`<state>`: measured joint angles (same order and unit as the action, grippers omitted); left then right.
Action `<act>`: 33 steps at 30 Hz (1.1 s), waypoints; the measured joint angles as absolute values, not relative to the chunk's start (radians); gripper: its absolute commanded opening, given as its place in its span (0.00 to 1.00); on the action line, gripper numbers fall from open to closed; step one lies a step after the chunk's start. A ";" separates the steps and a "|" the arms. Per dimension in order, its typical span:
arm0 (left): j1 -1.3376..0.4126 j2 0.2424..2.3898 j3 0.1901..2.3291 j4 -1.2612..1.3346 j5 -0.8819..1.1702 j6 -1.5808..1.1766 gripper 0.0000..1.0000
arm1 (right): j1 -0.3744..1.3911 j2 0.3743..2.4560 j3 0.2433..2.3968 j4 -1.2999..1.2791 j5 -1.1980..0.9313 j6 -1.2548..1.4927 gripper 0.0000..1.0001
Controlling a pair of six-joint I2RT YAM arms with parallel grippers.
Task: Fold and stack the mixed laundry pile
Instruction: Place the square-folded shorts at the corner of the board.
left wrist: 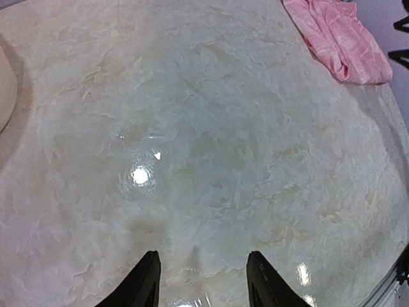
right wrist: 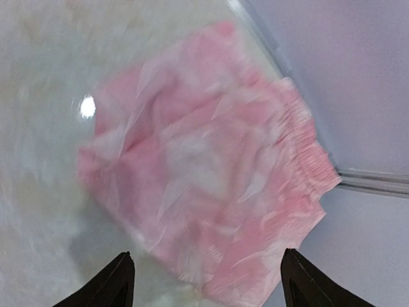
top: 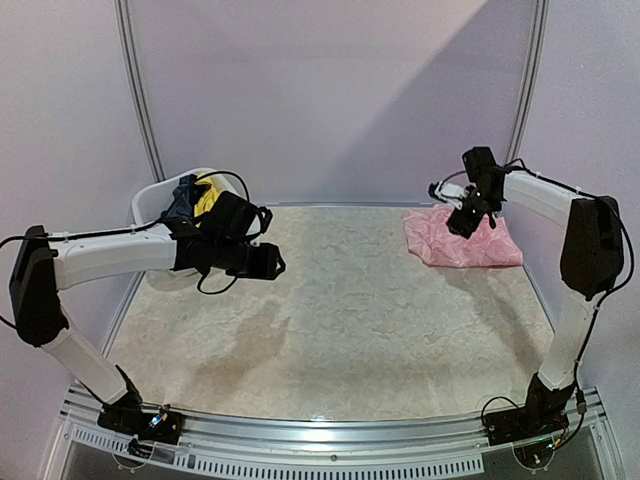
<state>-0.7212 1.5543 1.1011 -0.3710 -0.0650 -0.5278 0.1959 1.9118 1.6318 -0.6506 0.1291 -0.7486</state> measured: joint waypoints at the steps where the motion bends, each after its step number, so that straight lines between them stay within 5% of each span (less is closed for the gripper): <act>1: -0.722 1.554 1.101 -0.370 -0.064 -0.527 0.47 | 0.184 1.906 1.577 -0.653 0.121 -0.811 0.77; 13: -0.723 1.549 1.101 -0.371 -0.064 -0.527 0.47 | 0.031 1.949 1.461 -0.572 0.151 -1.239 0.72; 33: -0.727 1.532 1.107 -0.389 -0.078 -0.527 0.47 | 0.035 2.117 1.499 -0.448 0.186 -1.371 0.69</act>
